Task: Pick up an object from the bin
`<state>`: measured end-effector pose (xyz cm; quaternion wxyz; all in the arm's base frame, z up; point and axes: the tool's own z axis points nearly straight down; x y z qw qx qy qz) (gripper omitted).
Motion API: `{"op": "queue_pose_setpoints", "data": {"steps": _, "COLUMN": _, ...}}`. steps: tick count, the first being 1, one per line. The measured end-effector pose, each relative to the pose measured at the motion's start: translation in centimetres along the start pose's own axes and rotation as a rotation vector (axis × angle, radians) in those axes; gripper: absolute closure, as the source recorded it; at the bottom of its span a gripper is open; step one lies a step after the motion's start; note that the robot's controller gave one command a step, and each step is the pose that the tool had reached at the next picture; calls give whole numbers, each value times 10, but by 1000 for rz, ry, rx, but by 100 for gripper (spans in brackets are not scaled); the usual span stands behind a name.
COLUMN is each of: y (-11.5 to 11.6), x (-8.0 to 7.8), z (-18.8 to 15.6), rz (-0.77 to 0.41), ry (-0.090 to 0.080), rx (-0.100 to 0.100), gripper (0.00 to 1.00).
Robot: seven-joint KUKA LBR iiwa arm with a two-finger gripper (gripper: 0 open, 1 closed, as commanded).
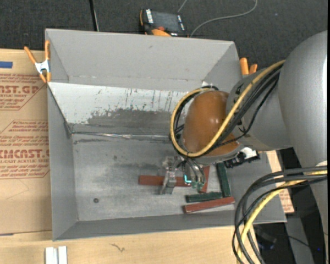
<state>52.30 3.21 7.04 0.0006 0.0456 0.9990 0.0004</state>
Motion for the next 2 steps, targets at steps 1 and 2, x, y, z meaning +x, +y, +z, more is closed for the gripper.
{"op": "queue_pose_setpoints", "data": {"steps": 1, "y": 0, "x": 0, "z": 0, "rz": 0, "ry": 0, "rx": 0, "gripper": 100}}
{"op": "queue_pose_setpoints", "data": {"steps": 2, "y": 4, "x": 3, "z": -141, "rz": -319, "ry": -6, "rx": 1, "gripper": 100}}
